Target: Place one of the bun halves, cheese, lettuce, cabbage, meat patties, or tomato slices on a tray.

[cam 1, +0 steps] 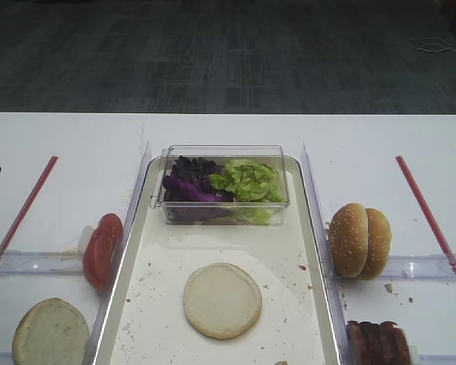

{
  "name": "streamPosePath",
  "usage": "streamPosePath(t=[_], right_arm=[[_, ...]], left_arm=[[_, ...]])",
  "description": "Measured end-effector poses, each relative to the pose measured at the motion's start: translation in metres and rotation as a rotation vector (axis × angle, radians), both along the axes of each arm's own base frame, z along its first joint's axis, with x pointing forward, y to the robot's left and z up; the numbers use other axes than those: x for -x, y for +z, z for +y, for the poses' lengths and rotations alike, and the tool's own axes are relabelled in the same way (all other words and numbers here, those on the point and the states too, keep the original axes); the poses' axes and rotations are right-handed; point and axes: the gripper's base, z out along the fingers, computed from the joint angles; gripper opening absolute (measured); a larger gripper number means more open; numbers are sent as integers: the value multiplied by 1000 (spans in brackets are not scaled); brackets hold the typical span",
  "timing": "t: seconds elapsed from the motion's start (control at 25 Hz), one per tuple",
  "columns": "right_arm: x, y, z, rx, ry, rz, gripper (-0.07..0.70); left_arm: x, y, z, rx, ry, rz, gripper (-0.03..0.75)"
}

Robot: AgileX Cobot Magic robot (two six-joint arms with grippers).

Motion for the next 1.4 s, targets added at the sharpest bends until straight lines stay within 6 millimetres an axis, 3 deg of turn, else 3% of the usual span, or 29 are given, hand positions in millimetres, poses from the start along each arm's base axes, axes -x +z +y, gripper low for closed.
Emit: streamPosePath(t=[0.28, 0.92, 1.4], right_arm=[[0, 0, 0, 0, 0, 0, 660], [0, 0, 0, 0, 0, 0, 660], [0, 0, 0, 0, 0, 0, 660]], left_arm=[[12, 0, 1, -6, -2, 16, 571], [123, -5, 6, -7, 7, -49, 568], [182, -5, 9, 0, 9, -274, 568]])
